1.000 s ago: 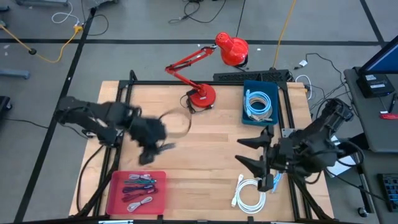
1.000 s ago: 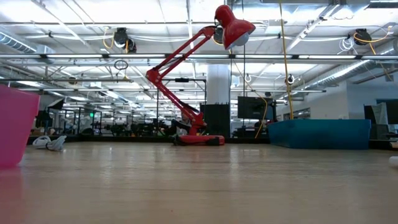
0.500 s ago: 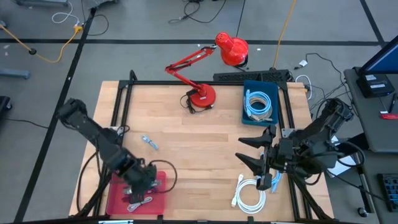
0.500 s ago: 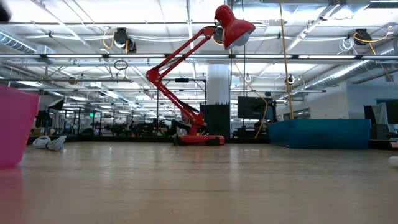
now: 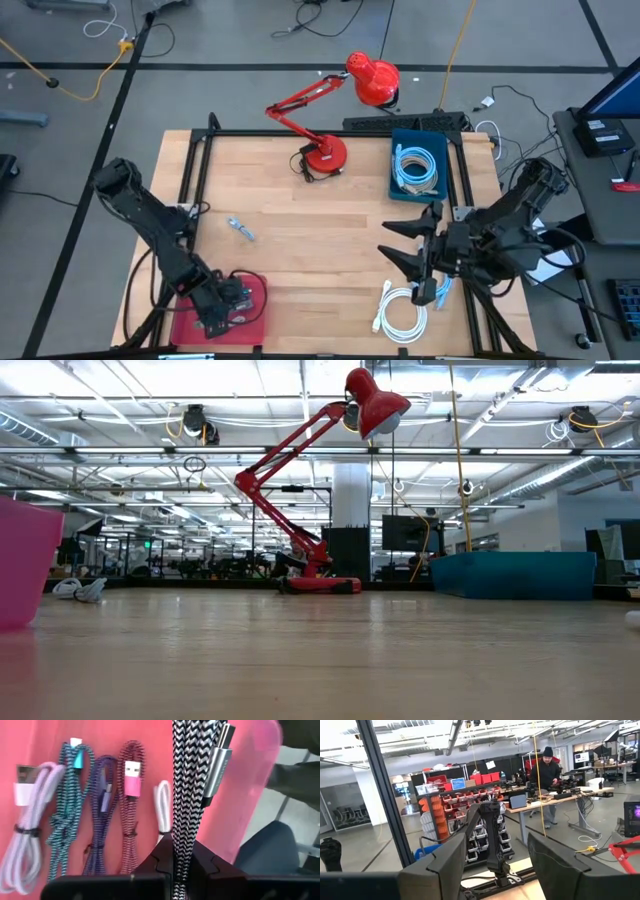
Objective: Sort cables
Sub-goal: Put the black and white charger cable into the pink bin, then put the blue usb cable into the blue bin
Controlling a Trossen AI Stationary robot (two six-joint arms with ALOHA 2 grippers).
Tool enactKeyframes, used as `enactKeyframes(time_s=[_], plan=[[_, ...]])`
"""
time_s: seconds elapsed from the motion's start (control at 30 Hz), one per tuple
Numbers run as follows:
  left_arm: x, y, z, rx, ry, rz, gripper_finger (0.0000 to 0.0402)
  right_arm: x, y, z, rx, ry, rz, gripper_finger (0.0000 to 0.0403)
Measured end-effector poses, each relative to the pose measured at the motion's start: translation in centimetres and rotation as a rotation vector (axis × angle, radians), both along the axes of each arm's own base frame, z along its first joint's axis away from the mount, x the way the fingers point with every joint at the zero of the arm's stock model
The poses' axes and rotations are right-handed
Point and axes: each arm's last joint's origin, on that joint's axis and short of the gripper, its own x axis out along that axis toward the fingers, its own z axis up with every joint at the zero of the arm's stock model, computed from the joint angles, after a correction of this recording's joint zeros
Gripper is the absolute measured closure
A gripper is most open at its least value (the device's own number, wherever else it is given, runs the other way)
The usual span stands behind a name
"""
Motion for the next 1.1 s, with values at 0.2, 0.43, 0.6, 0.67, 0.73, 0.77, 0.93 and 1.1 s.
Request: enactKeyframes(time_s=[0.2,0.43,0.6,0.67,0.73,0.77,0.93,1.1], plan=[[-0.1,0.1,-0.3,0.006,0.009,-0.017,0.0383,0.1,-0.1,0.0,0.000,0.000,-0.004,0.0197],[-0.2,0.1,-0.3,0.001,0.015,-0.043,0.0306,0.1,-0.1,0.0,0.007,-0.002,-0.005,0.0197],[-0.2,0.1,-0.3,-0.006,0.029,-0.031,0.0278,0.1,-0.1,0.0,0.007,-0.002,-0.005,0.0197],[-0.2,0.1,-0.3,-0.012,0.040,-0.020,0.0277,0.1,-0.1,0.0,0.007,-0.002,-0.006,0.0197],[-0.1,0.2,-0.2,-0.022,0.050,0.012,0.0278,0.1,-0.1,0.0,0.008,-0.002,-0.007,0.0197],[0.0,0.2,0.0,-0.026,0.044,0.031,0.0280,0.1,-0.1,0.0,0.008,-0.002,-0.008,0.0197],[1.8,1.0,4.5,-0.083,-0.206,0.159,0.0292,0.1,-0.2,0.0,0.008,-0.001,-0.010,0.0197],[3.1,3.9,9.7,-0.062,-0.500,0.359,0.0307,0.3,-0.3,-0.1,0.008,0.004,-0.022,0.0197]])
